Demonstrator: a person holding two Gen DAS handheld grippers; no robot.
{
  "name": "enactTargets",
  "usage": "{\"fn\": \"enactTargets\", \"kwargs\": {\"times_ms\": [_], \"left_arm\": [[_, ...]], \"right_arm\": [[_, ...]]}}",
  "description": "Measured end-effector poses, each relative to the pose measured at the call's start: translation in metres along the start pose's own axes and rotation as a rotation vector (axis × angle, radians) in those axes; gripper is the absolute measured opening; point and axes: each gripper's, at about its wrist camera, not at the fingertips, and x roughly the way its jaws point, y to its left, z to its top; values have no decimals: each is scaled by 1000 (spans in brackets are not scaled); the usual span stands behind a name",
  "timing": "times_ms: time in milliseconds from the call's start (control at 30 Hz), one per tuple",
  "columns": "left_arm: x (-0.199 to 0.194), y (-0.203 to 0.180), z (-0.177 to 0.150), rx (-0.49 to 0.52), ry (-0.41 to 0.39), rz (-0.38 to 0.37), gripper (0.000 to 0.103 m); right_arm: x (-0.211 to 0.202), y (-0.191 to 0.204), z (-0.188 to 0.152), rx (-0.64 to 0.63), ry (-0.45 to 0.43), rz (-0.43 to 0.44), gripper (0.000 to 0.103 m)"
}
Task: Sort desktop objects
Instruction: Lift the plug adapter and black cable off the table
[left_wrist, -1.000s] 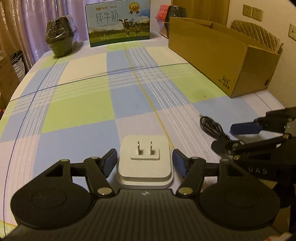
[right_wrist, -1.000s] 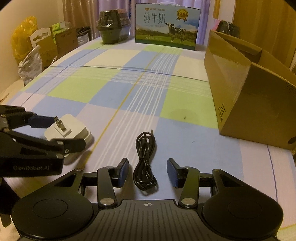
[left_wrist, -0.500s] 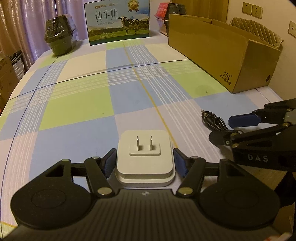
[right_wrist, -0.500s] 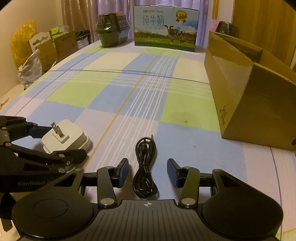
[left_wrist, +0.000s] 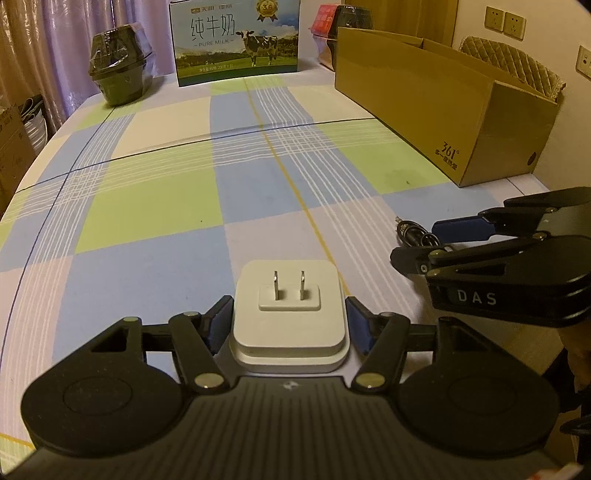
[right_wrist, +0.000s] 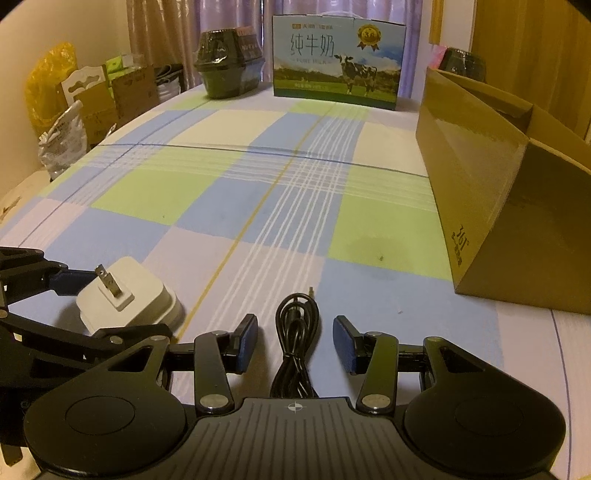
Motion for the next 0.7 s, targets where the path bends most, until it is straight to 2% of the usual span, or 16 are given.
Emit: {"fn": "enactTargets", "kwargs": {"times_ms": [267,333,367,700], "left_arm": [[0,1,0,-3,1,-1,60],[0,1,0,-5,1,-1,60],[0,1,0,-3,1,-1,60],[-5,-1,2,-2,-2,0,60]], "right_arm": [[3,1,1,2,-20,3,40],[4,0,2,-4,-24,7,24],[3,1,2,-13,-24,8,22],[-10,3,-1,12,-13,12,20]]}}
